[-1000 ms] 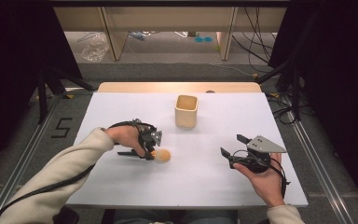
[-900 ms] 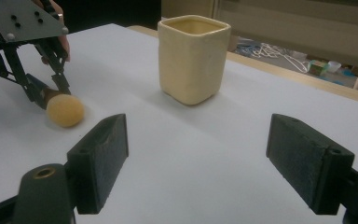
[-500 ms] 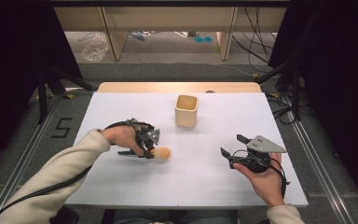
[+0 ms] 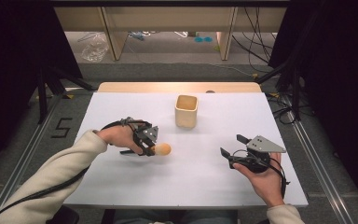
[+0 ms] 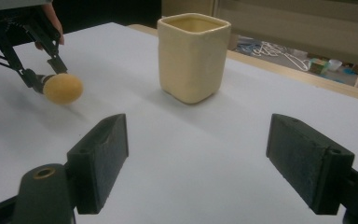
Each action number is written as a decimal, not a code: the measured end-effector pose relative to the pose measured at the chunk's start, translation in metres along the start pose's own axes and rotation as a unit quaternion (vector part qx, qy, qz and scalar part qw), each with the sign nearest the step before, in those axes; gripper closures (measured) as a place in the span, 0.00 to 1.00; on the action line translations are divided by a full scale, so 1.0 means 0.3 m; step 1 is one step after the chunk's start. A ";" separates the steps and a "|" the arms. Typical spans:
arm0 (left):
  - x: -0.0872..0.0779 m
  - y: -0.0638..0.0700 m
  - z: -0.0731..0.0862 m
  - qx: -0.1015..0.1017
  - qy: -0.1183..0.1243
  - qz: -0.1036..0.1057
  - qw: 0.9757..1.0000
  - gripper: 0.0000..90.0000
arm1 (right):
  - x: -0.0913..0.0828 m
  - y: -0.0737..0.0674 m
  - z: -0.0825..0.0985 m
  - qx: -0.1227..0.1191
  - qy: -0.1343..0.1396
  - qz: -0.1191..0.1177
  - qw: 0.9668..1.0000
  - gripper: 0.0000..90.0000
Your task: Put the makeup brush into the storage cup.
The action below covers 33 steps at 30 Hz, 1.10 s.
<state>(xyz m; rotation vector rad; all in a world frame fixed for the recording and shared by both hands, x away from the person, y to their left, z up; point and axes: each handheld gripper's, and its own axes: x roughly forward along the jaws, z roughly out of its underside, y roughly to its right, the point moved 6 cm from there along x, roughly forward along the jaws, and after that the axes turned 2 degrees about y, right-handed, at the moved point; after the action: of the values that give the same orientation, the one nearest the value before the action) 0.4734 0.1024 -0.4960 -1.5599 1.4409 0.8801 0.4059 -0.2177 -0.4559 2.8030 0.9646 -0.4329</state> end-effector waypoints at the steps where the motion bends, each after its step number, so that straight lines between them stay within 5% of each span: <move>1: -0.002 0.001 -0.002 -0.001 0.003 -0.002 1.000 0.70 | -0.003 0.001 0.001 -0.001 -0.005 0.002 1.000 0.24; 19: -0.044 -0.011 -0.016 -0.018 0.047 -0.034 0.998 0.70 | -0.002 0.001 0.002 -0.001 -0.006 0.002 1.000 0.24; 33: -0.079 -0.015 -0.032 -0.032 0.091 -0.056 0.994 0.70 | -0.002 0.001 0.003 -0.001 -0.009 0.001 1.000 0.24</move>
<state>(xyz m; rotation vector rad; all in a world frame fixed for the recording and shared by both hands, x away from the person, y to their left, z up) 0.4752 0.1037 -0.4702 -1.7904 1.4466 0.7406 0.4053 -0.2185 -0.4566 2.7921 0.9585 -0.4559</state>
